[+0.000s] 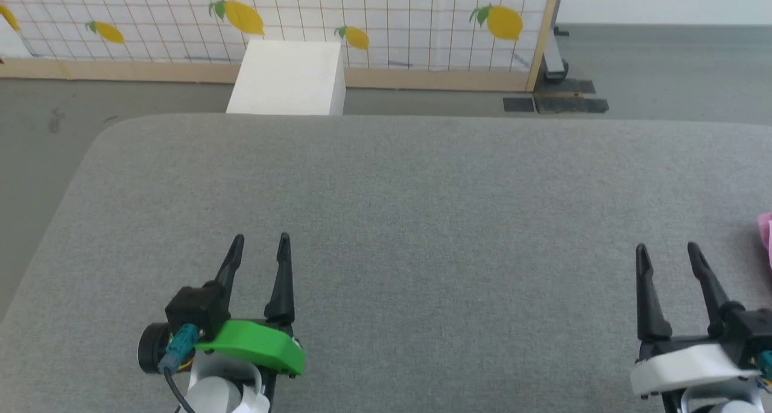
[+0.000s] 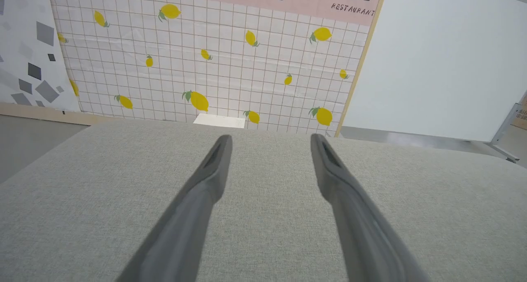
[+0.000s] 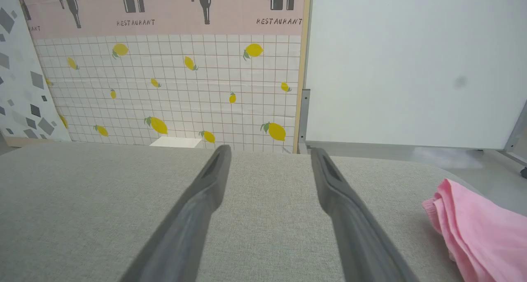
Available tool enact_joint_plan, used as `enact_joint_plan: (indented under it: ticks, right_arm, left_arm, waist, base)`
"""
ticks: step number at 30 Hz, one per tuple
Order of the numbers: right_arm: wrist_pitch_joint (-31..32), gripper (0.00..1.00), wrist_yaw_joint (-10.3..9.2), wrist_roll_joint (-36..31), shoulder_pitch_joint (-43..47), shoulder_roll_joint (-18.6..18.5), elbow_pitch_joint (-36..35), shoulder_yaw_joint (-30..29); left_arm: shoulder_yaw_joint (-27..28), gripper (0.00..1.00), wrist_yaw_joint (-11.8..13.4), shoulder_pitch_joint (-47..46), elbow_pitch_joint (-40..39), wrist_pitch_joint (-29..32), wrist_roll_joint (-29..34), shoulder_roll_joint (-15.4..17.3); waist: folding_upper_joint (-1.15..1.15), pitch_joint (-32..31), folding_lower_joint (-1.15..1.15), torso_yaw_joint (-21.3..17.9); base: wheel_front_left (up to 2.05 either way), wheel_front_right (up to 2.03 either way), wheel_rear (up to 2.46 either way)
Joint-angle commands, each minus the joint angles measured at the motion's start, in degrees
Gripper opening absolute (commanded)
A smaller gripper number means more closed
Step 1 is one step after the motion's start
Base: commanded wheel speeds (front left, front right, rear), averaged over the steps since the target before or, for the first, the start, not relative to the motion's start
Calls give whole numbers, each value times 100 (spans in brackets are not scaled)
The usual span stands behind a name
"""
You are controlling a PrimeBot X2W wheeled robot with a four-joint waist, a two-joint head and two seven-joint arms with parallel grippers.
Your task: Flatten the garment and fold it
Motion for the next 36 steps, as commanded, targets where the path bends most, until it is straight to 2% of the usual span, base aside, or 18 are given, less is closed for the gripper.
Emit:
enact_joint_plan:
  ticks: [1, 34, 35, 36]
  right_arm:
    - [-31, 100, -9, -31, 100, 14, -44, 32]
    - [-33, 100, -9, 244, 280, 19, -68, 224]
    - [2, 0, 1, 213, 272, 2, -63, 213]
    - [2, 0, 1, 213, 272, 1, -63, 211]
  left_arm:
    - [7, 100, 40, 95, -30, -22, -41, -14]
    - [19, 100, 98, 287, -85, -22, -195, -15]
    - [15, 0, 76, 214, -102, 2, -119, 0]
    - [14, 0, 76, 213, -101, 7, -114, 1]
  waist:
    - [0, -64, 1, 27]
    - [0, -26, 1, -15]
    - [0, -26, 1, -15]
    - [0, -25, 1, -16]
  base:
    - [0, 0, 0]
    - [0, 0, 0]
    - [0, 0, 0]
    - [0, 0, 0]
